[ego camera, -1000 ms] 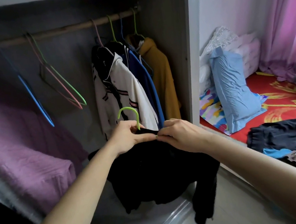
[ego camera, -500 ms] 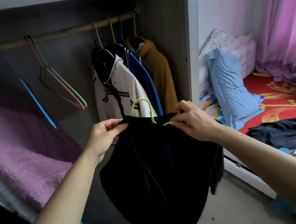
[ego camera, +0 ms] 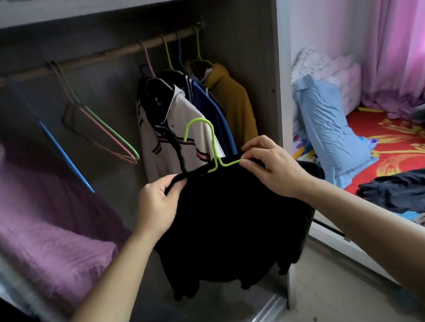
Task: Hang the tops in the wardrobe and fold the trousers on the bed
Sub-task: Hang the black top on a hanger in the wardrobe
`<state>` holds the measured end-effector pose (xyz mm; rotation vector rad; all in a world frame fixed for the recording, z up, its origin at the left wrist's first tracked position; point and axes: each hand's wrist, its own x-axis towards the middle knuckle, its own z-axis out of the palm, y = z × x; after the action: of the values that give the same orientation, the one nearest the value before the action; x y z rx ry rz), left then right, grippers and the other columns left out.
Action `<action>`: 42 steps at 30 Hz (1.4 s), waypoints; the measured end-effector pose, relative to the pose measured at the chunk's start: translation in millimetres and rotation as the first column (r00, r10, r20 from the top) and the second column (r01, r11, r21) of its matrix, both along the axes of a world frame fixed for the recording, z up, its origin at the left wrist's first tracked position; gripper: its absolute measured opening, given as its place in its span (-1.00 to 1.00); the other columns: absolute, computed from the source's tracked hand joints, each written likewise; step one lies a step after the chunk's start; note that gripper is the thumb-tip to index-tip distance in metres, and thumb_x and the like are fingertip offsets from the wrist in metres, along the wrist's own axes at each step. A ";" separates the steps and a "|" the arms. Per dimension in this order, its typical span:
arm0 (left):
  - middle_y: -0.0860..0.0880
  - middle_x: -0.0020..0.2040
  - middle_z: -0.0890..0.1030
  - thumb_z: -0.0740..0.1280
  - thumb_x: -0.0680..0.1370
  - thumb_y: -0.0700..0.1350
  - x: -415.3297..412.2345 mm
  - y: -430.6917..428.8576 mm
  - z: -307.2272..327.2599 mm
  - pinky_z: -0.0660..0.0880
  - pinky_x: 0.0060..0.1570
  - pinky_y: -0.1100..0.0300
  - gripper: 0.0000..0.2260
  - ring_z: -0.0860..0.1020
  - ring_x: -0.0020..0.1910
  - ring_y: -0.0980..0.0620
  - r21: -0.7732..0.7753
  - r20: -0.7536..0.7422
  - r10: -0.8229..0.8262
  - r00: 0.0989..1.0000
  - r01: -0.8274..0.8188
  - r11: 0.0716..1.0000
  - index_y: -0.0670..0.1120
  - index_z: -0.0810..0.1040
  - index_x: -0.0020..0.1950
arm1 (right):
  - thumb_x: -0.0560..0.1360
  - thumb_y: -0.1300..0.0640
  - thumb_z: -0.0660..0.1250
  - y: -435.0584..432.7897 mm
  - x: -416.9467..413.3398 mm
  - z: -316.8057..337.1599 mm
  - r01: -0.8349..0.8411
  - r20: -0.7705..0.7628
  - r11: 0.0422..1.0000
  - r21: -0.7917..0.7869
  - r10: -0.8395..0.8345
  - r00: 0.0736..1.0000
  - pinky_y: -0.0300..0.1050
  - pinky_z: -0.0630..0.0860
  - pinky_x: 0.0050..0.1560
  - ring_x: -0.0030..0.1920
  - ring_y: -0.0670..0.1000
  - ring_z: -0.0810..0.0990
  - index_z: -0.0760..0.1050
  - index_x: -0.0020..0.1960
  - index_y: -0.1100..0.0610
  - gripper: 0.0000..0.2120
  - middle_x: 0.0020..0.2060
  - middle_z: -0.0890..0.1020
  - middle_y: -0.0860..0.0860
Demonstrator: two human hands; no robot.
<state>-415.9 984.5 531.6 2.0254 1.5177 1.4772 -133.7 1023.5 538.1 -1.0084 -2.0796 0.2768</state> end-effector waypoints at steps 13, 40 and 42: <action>0.00 -0.14 0.69 0.31 0.56 -0.06 -17.1 21.6 -9.1 0.57 -0.08 0.15 -0.88 0.63 -0.12 0.06 -0.104 0.481 -0.081 0.873 0.149 0.983 0.00 0.65 -0.06 | 0.68 0.04 0.16 -12.1 -25.8 -58.8 0.014 0.450 0.987 -0.161 0.061 0.891 -0.14 0.46 0.17 0.17 0.06 0.50 0.57 0.22 0.17 -0.70 0.16 0.49 0.10; -0.01 -0.46 0.37 0.28 0.44 -0.31 -5.7 34.6 -30.4 0.21 -0.47 0.20 -0.84 0.33 -0.45 0.05 -0.465 0.466 0.294 0.835 -0.051 0.884 -0.14 0.47 -0.33 | 0.56 0.30 0.23 -28.4 -61.5 3.9 0.258 0.236 0.948 0.187 -0.299 0.925 0.03 0.46 0.37 0.39 0.13 0.49 0.33 0.53 0.16 -0.47 0.39 0.51 0.12; 0.01 -0.49 0.34 0.24 0.42 -0.34 -9.9 36.6 -33.6 0.22 -0.47 0.19 -0.80 0.32 -0.45 0.04 -0.464 0.504 0.319 0.802 -0.060 0.884 -0.11 0.44 -0.37 | 0.63 0.20 0.21 -33.8 -64.9 -1.3 0.141 0.184 0.978 0.157 -0.169 0.968 0.04 0.51 0.29 0.33 0.09 0.56 0.37 0.50 0.16 -0.57 0.34 0.57 0.09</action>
<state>-425.9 1021.1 498.0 1.0635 1.6180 1.4668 -198.6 989.7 536.7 -1.1423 -2.1460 -0.0541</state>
